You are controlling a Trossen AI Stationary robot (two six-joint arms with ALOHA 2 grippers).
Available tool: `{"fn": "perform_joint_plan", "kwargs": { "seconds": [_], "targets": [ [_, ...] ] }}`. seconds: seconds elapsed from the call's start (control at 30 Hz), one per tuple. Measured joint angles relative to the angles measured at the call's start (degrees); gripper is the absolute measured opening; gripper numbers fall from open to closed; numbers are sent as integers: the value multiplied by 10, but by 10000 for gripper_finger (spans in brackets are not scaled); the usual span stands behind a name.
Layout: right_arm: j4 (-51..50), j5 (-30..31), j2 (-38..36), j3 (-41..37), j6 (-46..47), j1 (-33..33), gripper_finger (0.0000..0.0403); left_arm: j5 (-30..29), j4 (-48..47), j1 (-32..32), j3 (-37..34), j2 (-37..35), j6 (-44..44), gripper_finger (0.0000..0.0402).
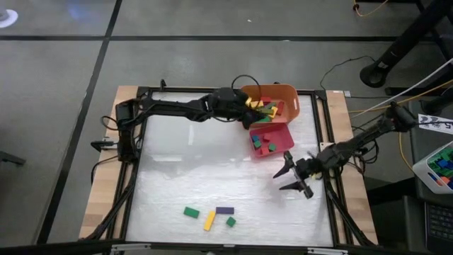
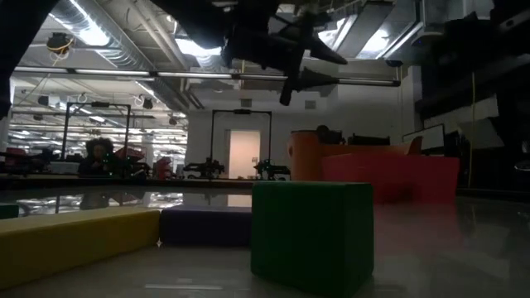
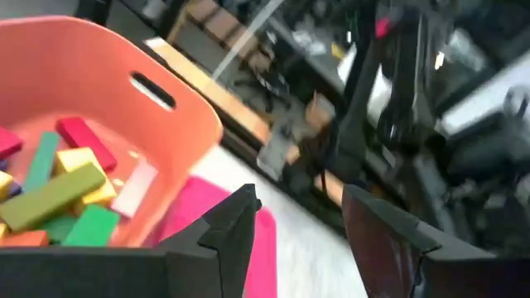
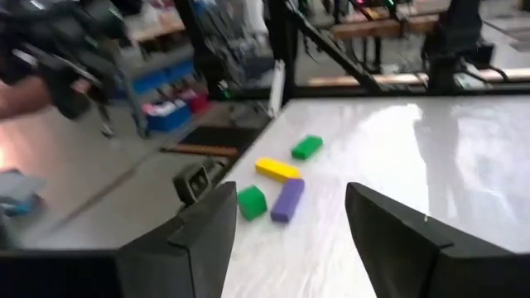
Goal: Sort blocks by size
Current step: Put the green square block into the red bin
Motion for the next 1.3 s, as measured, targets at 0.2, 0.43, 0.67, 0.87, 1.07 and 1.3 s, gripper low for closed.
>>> {"fn": "perform_joint_plan", "kwargs": {
  "seconds": [0.2, 0.43, 0.67, 0.87, 1.07, 1.3],
  "targets": [
    [-29, 67, 149, 79, -65, 61, 227, -4, -141, -47, 0, -35, 82, 169],
    [-62, 47, 350, 218, -163, 69, 227, -26, -284, -113, 0, -39, 108, 169],
    [-189, 7, 497, 376, -254, 69, 227, -120, -392, -179, 0, -39, 78, 169],
    [-238, -37, 559, 462, -316, 68, 227, -189, -443, -238, 0, -40, 36, 169],
    [-235, -85, 590, 504, -356, 50, 227, -224, -463, -299, 0, -40, -25, 169],
    [-235, -134, 632, 536, -358, 14, 227, -261, -463, -374, 0, -40, -109, 169]
  ]
}}
